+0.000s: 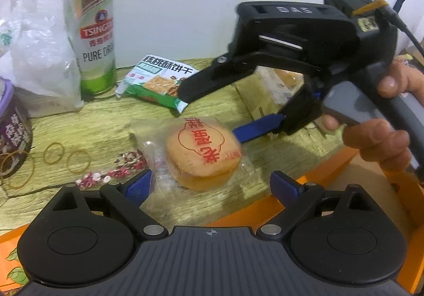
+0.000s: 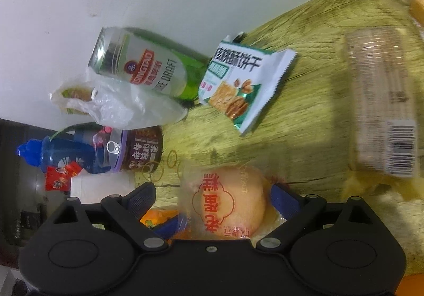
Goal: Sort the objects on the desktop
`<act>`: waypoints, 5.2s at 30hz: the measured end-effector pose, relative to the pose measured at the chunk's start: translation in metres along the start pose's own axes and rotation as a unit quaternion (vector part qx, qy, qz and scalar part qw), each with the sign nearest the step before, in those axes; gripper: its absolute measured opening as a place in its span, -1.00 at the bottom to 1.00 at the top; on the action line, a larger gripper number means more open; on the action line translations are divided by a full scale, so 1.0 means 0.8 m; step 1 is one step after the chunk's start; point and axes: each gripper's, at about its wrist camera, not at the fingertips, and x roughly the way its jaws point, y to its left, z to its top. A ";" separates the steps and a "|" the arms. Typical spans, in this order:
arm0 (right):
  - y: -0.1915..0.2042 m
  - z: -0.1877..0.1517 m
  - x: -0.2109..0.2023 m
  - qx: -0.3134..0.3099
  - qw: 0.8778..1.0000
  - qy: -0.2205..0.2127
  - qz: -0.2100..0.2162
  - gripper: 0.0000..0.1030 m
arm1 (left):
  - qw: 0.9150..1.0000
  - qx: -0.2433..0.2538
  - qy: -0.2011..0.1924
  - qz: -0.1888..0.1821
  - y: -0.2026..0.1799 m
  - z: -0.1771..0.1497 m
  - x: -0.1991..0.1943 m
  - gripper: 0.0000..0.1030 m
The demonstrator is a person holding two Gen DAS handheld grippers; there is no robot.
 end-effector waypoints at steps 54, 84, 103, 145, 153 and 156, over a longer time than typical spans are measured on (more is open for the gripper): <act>-0.026 -0.014 0.005 -0.027 0.999 0.005 -0.046 0.01 | 0.998 0.042 -0.038 0.036 -0.001 0.000 0.010 0.60; -0.024 -0.009 0.008 -0.052 0.998 -0.004 -0.039 0.02 | 0.999 -0.043 -0.012 -0.013 0.036 -0.003 0.026 0.17; -0.004 -0.015 -0.013 -0.067 0.997 -0.025 -0.030 0.02 | 0.998 -0.045 -0.038 -0.012 0.026 0.004 0.000 0.10; 0.052 -0.130 -0.097 -0.107 0.992 -0.061 -0.038 0.02 | 0.997 -0.022 -0.066 -0.015 -0.059 -0.040 -0.114 0.10; 0.039 -0.160 -0.099 -0.100 0.992 -0.056 -0.047 0.02 | 0.998 -0.026 -0.053 -0.023 -0.072 -0.067 -0.113 0.10; 0.031 -0.168 -0.099 -0.096 0.993 -0.053 -0.049 0.02 | 0.998 -0.026 -0.047 -0.025 -0.076 -0.075 -0.110 0.10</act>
